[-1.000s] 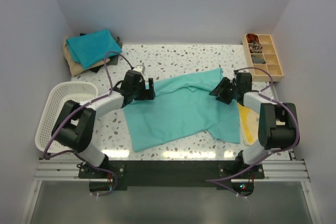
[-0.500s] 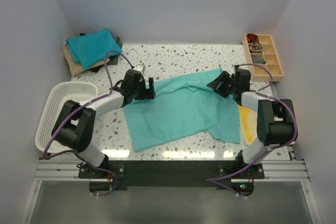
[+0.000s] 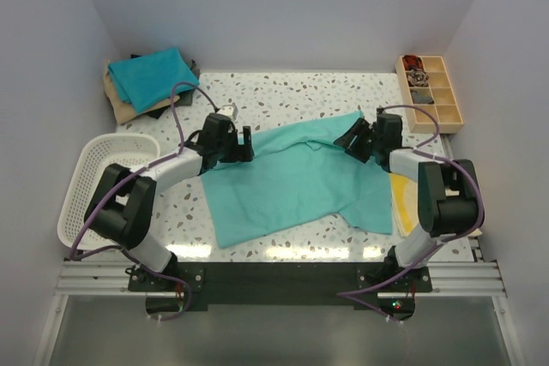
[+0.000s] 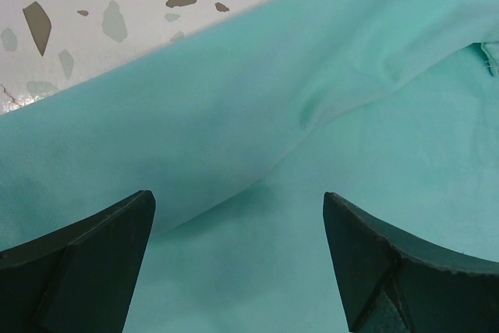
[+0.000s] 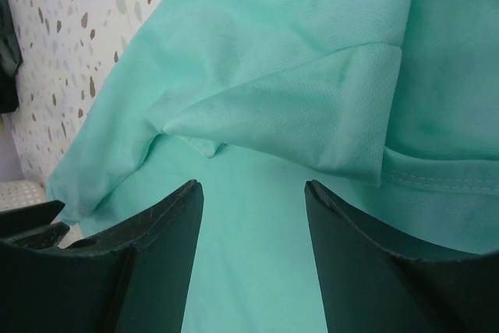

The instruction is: Fold and stack the t-shirts

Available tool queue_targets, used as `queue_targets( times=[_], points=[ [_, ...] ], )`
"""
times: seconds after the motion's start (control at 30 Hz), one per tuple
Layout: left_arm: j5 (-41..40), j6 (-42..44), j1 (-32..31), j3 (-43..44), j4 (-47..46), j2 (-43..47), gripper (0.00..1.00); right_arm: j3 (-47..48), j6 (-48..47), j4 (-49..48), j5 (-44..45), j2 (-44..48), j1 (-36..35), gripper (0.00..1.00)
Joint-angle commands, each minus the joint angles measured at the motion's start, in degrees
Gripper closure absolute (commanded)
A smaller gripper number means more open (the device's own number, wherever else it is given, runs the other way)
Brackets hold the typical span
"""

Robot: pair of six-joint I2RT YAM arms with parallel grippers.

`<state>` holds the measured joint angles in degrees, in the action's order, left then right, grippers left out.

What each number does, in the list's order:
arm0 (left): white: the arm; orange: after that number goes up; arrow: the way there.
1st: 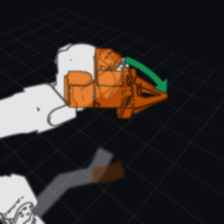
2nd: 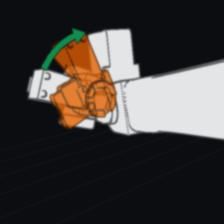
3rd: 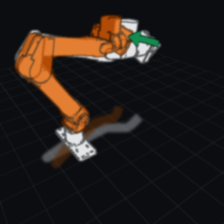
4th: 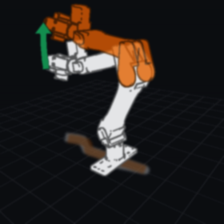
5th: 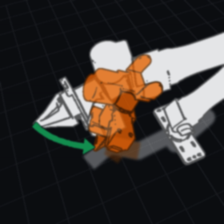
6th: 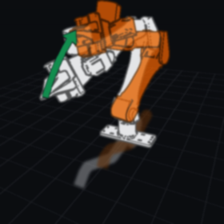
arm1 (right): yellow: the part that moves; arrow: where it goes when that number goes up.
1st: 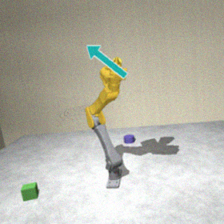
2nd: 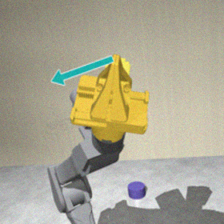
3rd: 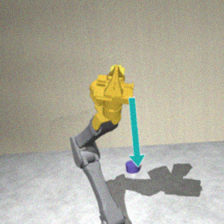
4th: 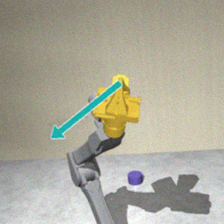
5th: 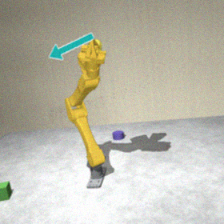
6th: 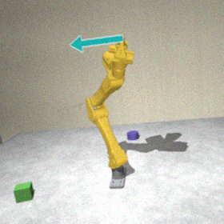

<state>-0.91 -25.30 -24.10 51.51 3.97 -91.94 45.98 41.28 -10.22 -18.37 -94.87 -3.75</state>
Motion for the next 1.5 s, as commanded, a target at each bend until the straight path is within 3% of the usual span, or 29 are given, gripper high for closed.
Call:
queue_targets(
  times=[0.0,0.2,0.27,0.37,0.4,0.5,0.8,1.17,1.2,1.27,1.3,1.4,1.47],
  points=[
    [-1.0,1.5,-0.2,2.3,-1.2,0.1,0.06,2.8,-1.5,0.2,4.1,-1.8,-0.2,0.41],
    [-1.6,1.6,-0.2,2.5,-0.9,-0.2,0.06,4.1,-2.6,0.1,7.0,-3.6,-0.2,0.42],
    [-1.7,1.6,-0.2,2.7,-0.5,-0.3,0.06,4.5,-3.1,0.1,7.4,-4.0,-0.2,0.49],
    [-1.8,1.6,-0.2,3.1,-0.5,-0.4,0.06,5.5,-4.0,0.6,8.4,-4.2,-0.2,0.71],
    [-1.9,1.6,-0.2,3.1,-0.4,-0.6,0.06,5.9,-4.7,0.6,8.7,-4.3,-0.2,0.86],
    [-2.0,1.6,-0.2,3.3,-0.3,-0.8,0.06,6.8,-5.2,0.2,8.4,-4.0,-0.2,1.00],
    [-1.7,1.7,-0.2,4.0,-0.3,-1.8,0.06,15.3,-5.9,1.5,6.9,-7.6,-0.2,1.00],
    [-1.7,2.4,-0.2,5.4,0.6,-3.9,0.06,31.6,-6.6,5.9,4.4,-21.4,-0.7,1.00],
    [-1.7,2.4,-0.2,5.5,0.7,-4.1,0.06,32.4,-6.9,6.1,3.3,-22.1,-0.9,0.86],
    [-1.8,2.4,-0.2,5.8,1.0,-4.4,0.06,33.1,-7.3,5.3,3.2,-22.3,-1.1,0.74],
    [-1.9,2.5,-0.2,5.8,1.0,-4.4,0.06,32.9,-8.3,4.9,3.3,-21.8,-1.3,0.63],
    [-1.9,2.5,-0.2,5.7,1.0,-4.5,0.06,31.7,-10.9,3.6,3.3,-18.0,-1.4,0.52],
    [-1.8,2.5,-0.2,5.7,0.9,-4.5,0.06,30.6,-12.0,4.2,3.3,-15.5,-1.5,0.52]
  ],
)
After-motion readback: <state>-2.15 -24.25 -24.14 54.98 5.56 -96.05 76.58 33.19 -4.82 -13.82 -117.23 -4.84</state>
